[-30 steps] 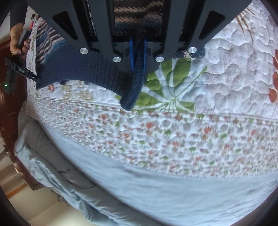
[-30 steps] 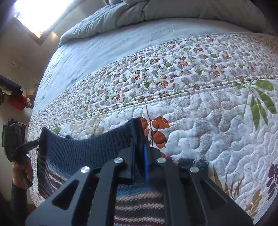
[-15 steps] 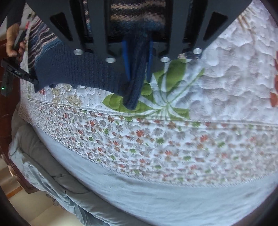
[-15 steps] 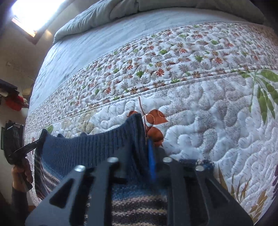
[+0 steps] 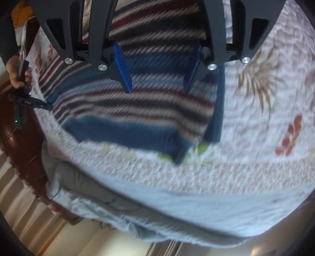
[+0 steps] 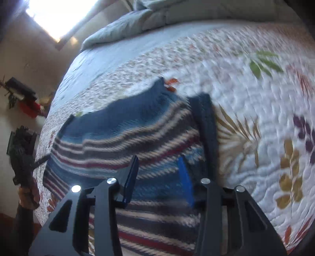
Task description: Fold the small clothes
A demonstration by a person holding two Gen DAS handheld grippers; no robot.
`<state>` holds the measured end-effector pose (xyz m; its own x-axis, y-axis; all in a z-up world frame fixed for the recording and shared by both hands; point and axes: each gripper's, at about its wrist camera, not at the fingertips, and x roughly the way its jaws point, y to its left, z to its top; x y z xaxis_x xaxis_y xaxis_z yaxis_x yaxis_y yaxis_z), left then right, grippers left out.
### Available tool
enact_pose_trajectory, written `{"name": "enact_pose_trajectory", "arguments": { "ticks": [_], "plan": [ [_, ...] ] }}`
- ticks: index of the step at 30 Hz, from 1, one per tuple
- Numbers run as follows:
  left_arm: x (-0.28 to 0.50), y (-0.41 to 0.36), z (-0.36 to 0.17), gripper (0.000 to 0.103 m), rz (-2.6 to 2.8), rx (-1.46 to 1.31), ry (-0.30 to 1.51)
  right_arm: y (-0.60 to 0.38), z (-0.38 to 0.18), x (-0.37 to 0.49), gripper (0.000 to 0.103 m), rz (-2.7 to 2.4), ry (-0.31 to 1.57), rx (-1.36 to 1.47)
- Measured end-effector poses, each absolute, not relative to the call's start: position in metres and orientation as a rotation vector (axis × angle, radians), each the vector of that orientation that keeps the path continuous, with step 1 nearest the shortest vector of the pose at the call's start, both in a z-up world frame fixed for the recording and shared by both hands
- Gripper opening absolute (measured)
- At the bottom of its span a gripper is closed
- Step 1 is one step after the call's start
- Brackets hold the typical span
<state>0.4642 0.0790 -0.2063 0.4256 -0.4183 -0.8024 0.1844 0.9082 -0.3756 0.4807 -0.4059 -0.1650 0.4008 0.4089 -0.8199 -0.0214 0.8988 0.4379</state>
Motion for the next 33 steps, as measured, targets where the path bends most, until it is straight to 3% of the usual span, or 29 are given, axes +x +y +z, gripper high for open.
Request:
{"name": "enact_pose_trajectory", "arguments": {
  "ticks": [4,6,10,16,19,21,22,33],
  "plan": [
    [0.46,0.094,-0.229,0.037,-0.352,-0.283,1.093,-0.416,-0.181,0.479,0.03,0.265,1.151,0.45],
    [0.455,0.093,-0.221,0.037,-0.332,-0.284,1.087,-0.417,-0.172,0.478,0.031,0.255,1.138,0.463],
    [0.422,0.079,-0.183,0.052,-0.32,-0.183,0.98,-0.408,-0.132,0.439,0.037,0.297,1.046,0.426],
    [0.372,0.048,-0.153,0.053,-0.298,0.021,0.875,-0.415,-0.158,0.402,0.036,0.231,1.096,0.451],
    [0.362,0.043,-0.148,0.053,-0.293,0.066,0.855,-0.419,-0.174,0.397,0.026,0.185,1.117,0.439],
    [0.356,0.043,-0.145,0.055,-0.281,0.088,0.829,-0.411,-0.163,0.392,0.031,0.156,1.093,0.412],
    [0.353,0.047,-0.143,0.057,-0.274,0.1,0.818,-0.395,-0.151,0.388,0.037,0.153,1.064,0.353],
    [0.337,0.074,-0.161,0.059,-0.253,0.127,0.858,-0.152,-0.124,0.387,0.042,0.522,1.005,0.082]
  ]
}}
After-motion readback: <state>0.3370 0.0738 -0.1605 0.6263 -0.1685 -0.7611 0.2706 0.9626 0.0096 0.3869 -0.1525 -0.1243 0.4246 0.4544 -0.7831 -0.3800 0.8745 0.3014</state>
